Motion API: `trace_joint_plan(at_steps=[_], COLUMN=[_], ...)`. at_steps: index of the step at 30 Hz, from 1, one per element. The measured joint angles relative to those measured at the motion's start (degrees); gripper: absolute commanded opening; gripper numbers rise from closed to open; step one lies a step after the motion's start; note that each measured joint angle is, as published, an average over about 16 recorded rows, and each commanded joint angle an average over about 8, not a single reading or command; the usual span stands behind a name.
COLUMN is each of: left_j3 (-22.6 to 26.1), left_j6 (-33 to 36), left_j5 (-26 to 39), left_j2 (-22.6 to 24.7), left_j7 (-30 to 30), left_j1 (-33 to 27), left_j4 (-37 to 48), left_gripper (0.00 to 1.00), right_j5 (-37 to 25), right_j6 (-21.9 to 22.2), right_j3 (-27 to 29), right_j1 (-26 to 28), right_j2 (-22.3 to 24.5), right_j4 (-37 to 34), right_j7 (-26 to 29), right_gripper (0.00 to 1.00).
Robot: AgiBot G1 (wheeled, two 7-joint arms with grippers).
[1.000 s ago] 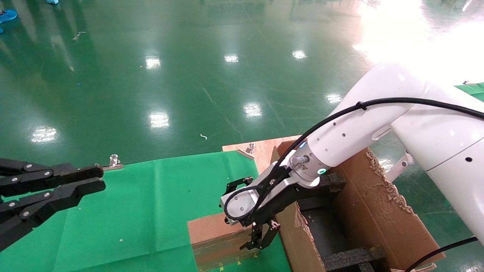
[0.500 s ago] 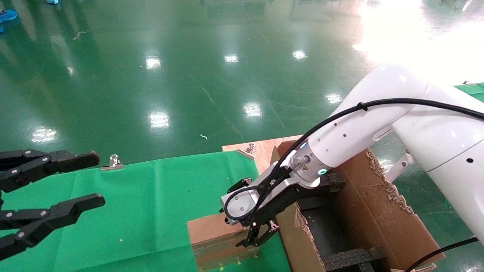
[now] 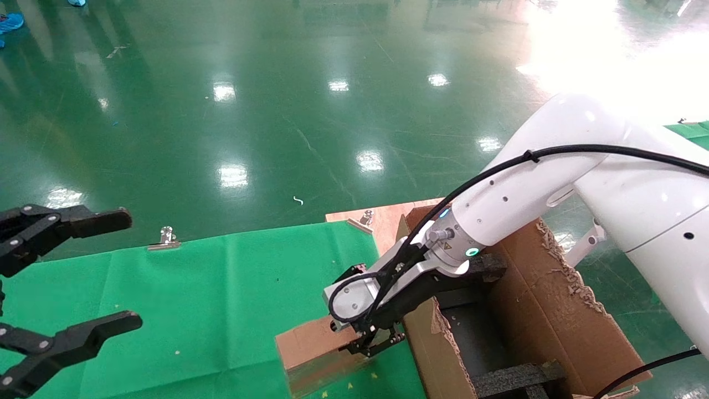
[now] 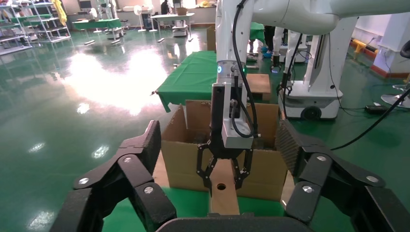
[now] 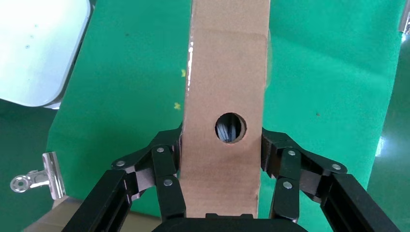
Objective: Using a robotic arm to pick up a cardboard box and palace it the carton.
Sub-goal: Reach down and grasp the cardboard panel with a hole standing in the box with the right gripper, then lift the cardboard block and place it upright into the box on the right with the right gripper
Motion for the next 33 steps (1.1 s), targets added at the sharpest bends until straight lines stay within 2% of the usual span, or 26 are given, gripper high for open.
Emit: trace_joint_plan(at_steps=[8,14,23,33], left_j3=[0.00,0.00,0.00,0.00], left_j6=[0.00,0.00,0.00,0.00], left_j5=[0.00,0.00,0.00,0.00], left_j2=[0.00,0.00,0.00,0.00], left_j7=[0.00,0.00,0.00,0.00], left_j1=[0.00,0.00,0.00,0.00], left_j4=[0.00,0.00,0.00,0.00], left_gripper=[1.00,1.00,1.00,1.00], right_j5=[0.70,1.92,5.71,11.71], right_j6=[-0.31,-1.11,-2.60,-3.01], right_j3=[0.36,0.86,-0.34,-6.08], right_j1=[0.77,3.95,13.90,25.47], right_j2=[0.29,0.75,1.60,2.36], right_j4=[-0.55,-2.05,-6.20,-11.98], right_j7=[-0.01,-0.62,-3.20,-7.56], right_gripper=[0.00,0.00,0.00,0.00])
